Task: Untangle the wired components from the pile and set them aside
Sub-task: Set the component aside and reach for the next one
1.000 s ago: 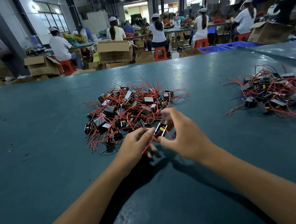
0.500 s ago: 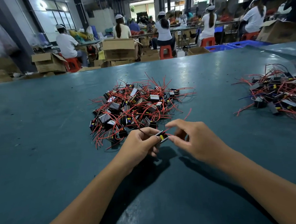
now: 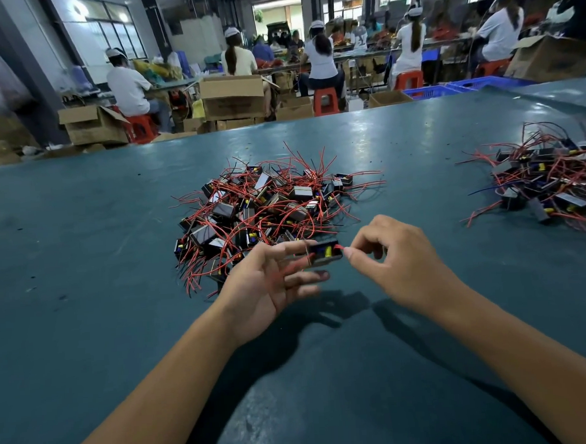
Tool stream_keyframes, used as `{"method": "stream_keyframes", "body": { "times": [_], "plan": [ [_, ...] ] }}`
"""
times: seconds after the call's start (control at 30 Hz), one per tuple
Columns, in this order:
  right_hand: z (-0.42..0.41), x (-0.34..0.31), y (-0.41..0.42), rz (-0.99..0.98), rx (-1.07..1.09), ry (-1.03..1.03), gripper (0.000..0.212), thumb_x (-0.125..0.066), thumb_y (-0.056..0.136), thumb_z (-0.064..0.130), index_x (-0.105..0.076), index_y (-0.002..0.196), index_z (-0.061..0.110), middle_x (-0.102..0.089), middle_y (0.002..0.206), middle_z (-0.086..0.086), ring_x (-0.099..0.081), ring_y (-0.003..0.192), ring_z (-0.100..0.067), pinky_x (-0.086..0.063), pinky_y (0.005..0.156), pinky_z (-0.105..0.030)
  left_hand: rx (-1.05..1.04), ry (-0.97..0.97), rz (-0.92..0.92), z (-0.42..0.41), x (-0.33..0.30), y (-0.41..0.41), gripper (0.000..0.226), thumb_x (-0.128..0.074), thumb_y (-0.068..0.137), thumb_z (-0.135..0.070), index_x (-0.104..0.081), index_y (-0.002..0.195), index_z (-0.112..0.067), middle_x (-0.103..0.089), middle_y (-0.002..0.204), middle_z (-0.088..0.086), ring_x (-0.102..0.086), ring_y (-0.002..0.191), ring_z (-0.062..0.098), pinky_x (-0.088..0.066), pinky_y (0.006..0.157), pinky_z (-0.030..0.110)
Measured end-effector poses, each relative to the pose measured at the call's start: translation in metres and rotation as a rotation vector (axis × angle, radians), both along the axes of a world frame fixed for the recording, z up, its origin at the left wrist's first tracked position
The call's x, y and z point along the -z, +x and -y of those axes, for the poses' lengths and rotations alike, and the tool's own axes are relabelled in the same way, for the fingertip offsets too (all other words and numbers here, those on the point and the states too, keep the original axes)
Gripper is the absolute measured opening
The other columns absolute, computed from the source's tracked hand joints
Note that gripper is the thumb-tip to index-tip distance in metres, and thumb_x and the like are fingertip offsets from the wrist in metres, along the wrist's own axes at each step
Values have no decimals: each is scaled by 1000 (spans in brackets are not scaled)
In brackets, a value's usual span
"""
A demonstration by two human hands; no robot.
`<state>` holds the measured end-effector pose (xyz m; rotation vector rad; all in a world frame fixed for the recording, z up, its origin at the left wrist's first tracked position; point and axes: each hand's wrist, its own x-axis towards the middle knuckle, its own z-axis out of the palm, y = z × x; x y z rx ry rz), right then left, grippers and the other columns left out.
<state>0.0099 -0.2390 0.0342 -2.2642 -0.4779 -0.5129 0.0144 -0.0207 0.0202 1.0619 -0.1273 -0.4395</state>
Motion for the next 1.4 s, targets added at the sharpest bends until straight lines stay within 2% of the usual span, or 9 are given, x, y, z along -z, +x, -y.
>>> {"method": "stream_keyframes", "body": {
  "times": [0.13, 0.23, 0.33, 0.43, 0.57, 0.7, 0.9, 1.1, 1.4],
  "plan": [
    [-9, 3, -1, -247, 26, 305, 27, -71, 87, 26, -66, 64, 13, -50, 47, 8, -40, 44, -6, -33, 47, -19, -79, 20, 33, 9, 6, -3, 37, -43, 86, 8, -60, 118, -1, -73, 110, 19, -72, 100, 32, -61, 71, 34],
    [-17, 5, -8, -275, -22, 287, 27, -70, 87, 25, -64, 63, 13, -52, 46, 3, -41, 43, -6, -36, 47, -22, -106, 140, 101, 17, 8, -8, 18, -63, 92, -7, -62, 110, -6, -72, 106, 13, -72, 95, 26, -61, 67, 37],
    [-22, 7, -13, -388, -183, 262, 28, -71, 88, 28, -63, 64, 15, -56, 50, -1, -46, 48, -11, -39, 53, -30, -164, 226, 152, 20, 8, -10, 11, -62, 95, -9, -73, 96, -12, -71, 86, 9, -70, 74, 18, -60, 59, 32],
    [-24, 9, -16, -476, -286, 268, 32, -70, 90, 34, -65, 66, 14, -52, 52, -1, -44, 50, -14, -35, 53, -29, -167, 251, 157, 19, 7, -11, 20, -56, 97, -5, -69, 111, -6, -68, 79, 6, -65, 66, 15, -60, 61, 28],
    [-21, 8, -13, -465, -212, 265, 39, -66, 93, 37, -65, 63, 12, -52, 49, 2, -41, 46, -11, -33, 50, -25, -177, 275, 162, 17, 5, -10, 26, -55, 96, 1, -69, 116, -9, -62, 85, 14, -58, 72, 20, -57, 59, 21],
    [-17, 8, -7, -479, -116, 312, 34, -65, 93, 38, -68, 67, 16, -54, 52, 1, -44, 48, -15, -36, 52, -27, -171, 349, 205, 15, 5, -11, 21, -60, 95, -2, -67, 114, -7, -67, 83, 6, -58, 65, 14, -49, 57, 22],
    [-16, 7, -4, -698, -219, 765, 7, -71, 90, 18, -66, 89, 12, -59, 65, 2, -57, 55, -13, -45, 45, -23, -43, 611, 358, 9, 5, -12, 12, -60, 97, -8, -71, 102, -8, -67, 74, 2, -57, 62, 14, -47, 59, 25],
    [-7, 7, 1, -733, -225, 638, 13, -71, 89, 16, -64, 80, 11, -58, 62, -1, -56, 54, -12, -45, 47, -22, 12, 747, 405, -1, 5, -8, 23, -57, 99, -12, -76, 106, -22, -67, 76, -4, -64, 67, 15, -55, 64, 27],
    [5, 5, 5, -525, -232, 276, 20, -79, 83, 24, -67, 70, 15, -59, 56, 4, -51, 51, -9, -43, 49, -22, 148, 996, 459, -14, 7, -3, 24, -55, 98, -28, -75, 111, -33, -52, 64, -6, -44, 58, 11, -37, 60, 30]
  ]
}}
